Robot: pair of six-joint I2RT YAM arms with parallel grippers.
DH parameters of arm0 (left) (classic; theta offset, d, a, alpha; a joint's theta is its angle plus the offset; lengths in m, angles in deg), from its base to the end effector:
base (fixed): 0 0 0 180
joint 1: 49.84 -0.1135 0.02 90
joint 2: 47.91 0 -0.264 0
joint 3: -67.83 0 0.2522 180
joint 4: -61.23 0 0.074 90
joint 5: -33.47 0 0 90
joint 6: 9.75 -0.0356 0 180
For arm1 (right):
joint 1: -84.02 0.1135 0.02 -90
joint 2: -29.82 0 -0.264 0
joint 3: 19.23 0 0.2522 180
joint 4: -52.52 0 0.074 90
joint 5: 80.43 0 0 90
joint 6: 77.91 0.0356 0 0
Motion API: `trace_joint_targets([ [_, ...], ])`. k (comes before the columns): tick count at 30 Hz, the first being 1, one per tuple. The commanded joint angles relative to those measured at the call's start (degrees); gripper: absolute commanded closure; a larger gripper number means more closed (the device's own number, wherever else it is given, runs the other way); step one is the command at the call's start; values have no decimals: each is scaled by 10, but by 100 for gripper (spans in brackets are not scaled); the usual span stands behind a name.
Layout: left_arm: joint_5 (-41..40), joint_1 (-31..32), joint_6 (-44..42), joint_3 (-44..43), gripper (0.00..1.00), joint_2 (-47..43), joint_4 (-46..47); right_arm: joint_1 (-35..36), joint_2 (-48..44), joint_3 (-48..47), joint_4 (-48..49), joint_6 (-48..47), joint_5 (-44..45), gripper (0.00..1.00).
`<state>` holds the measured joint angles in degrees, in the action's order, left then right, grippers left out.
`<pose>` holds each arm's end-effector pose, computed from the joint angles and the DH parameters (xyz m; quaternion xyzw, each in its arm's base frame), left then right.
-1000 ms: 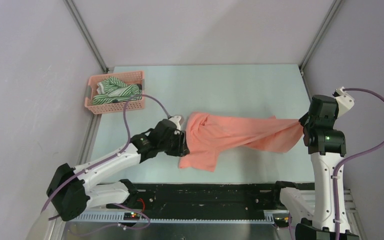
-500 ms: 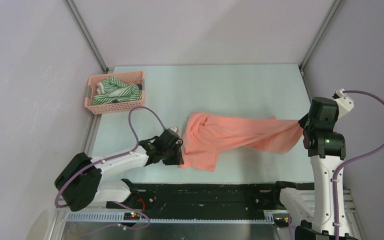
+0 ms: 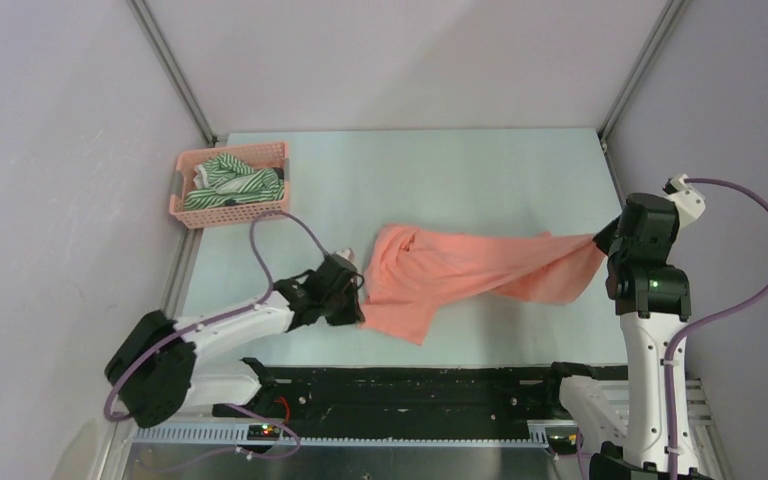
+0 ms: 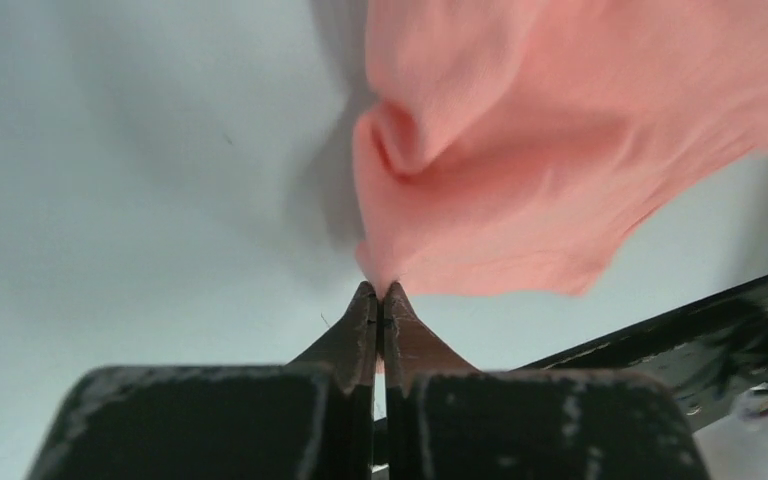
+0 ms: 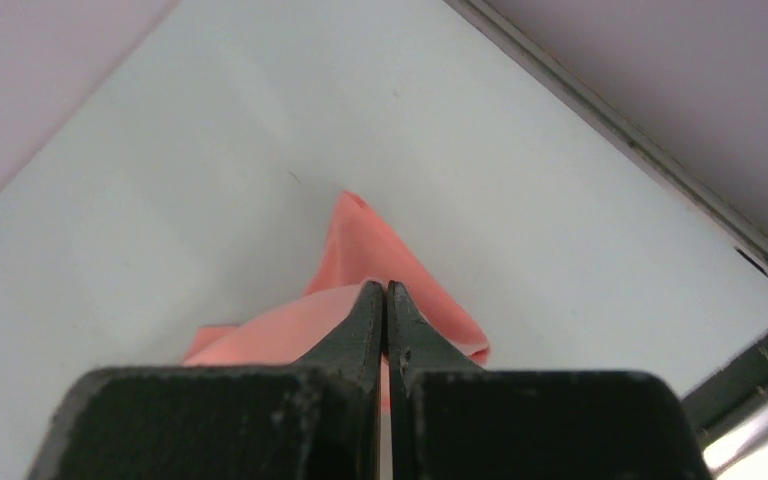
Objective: Fold and stack the mixed laundry pile
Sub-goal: Flatten out the T-shirt at the center of the board.
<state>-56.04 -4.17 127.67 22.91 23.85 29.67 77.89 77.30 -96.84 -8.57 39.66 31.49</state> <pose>0.1534 -0.1575 0.1570 -0.0135 0.9621 -0.2005 0.1843 0.1492 -0.0294 0.3796 0.3373 0.7905 -0.0726 0.5061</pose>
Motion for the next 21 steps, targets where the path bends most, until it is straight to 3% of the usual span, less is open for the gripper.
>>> trace_joint_targets([
  [1,-59,-90,-59,-132,100,-99,-61,-3,-15,-44,124,-25,-24,100],
  [5,-60,-182,-127,-325,100,-124,-128,-3,12,-132,164,-32,-20,100],
  [10,-72,-212,-161,-546,100,-139,-179,-3,26,-229,132,-38,-41,100],
  [14,-47,-213,-159,-620,100,-173,-190,-3,-18,-280,95,-36,-74,100],
  [21,-28,-213,-150,-655,100,-254,-218,-3,-109,-325,48,-20,-113,100],
])
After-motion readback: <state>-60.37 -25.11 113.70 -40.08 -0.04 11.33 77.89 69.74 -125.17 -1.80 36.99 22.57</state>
